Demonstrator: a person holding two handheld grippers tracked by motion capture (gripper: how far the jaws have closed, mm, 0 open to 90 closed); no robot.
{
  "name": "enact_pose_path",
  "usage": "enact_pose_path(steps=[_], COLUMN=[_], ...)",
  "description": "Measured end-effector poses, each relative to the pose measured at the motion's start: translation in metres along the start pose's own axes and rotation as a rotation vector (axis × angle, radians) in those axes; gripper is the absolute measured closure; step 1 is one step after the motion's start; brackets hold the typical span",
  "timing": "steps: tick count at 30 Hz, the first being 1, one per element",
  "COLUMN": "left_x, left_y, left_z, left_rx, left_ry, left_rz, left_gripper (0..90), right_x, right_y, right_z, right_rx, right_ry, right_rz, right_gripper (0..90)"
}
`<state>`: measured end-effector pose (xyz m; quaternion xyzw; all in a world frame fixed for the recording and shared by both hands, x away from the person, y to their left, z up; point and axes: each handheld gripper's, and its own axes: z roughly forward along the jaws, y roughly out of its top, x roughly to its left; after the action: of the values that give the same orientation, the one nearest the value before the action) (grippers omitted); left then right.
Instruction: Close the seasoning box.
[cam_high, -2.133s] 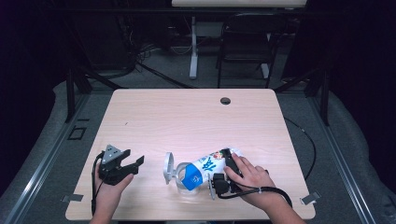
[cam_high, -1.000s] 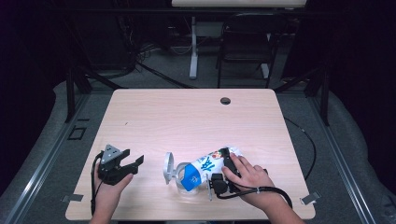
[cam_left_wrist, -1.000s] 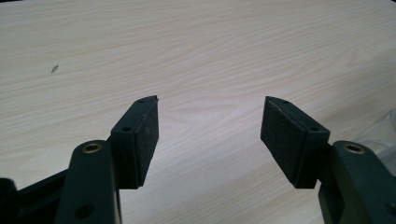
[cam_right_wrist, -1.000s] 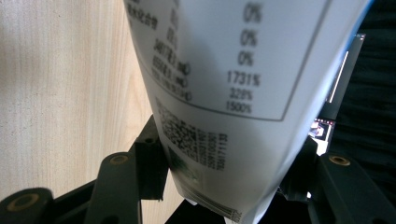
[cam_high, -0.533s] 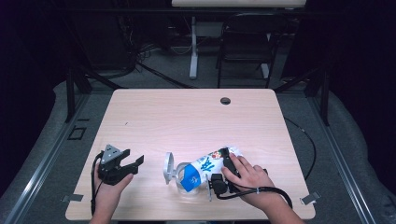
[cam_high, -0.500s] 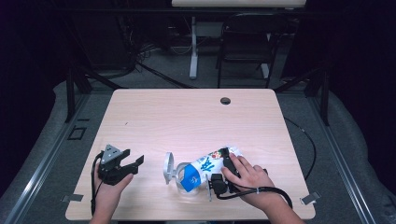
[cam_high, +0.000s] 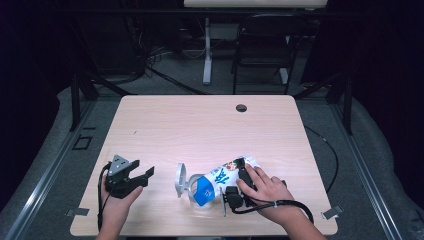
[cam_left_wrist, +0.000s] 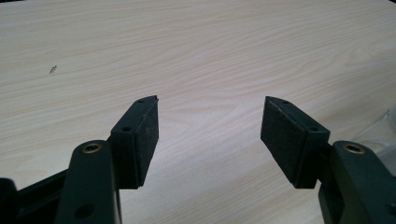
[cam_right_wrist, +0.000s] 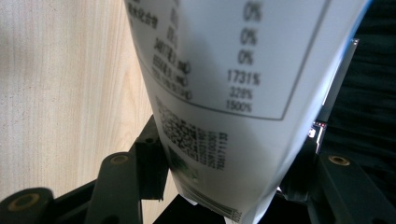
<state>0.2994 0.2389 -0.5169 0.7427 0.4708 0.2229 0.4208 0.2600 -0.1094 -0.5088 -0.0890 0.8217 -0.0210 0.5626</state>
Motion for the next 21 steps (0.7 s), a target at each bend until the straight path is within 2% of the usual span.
enact_pose_path(steps=[12, 16, 21], left_x=[0.0011, 0.0008, 0.0009], left_y=[0.0001, 0.0001, 0.0003], left_z=[-0.0006, -0.0008, -0.0011], left_rx=[0.000, 0.001, 0.006], left_ry=[0.000, 0.000, 0.002], left_rz=[-0.004, -0.005, -0.001], left_gripper=[37.3, 37.3, 37.4], right_x=[-0.0007, -0.0023, -0.0020], right_y=[0.0003, 0.0013, 0.0013], right_z=[0.0002, -0.0013, -0.0005], right_rx=[-0.003, 0.014, 0.003], right_ry=[0.000, -0.005, -0.011], right_rz=[-0.010, -0.033, -0.034], right_gripper=[46.4, 46.4, 46.5])
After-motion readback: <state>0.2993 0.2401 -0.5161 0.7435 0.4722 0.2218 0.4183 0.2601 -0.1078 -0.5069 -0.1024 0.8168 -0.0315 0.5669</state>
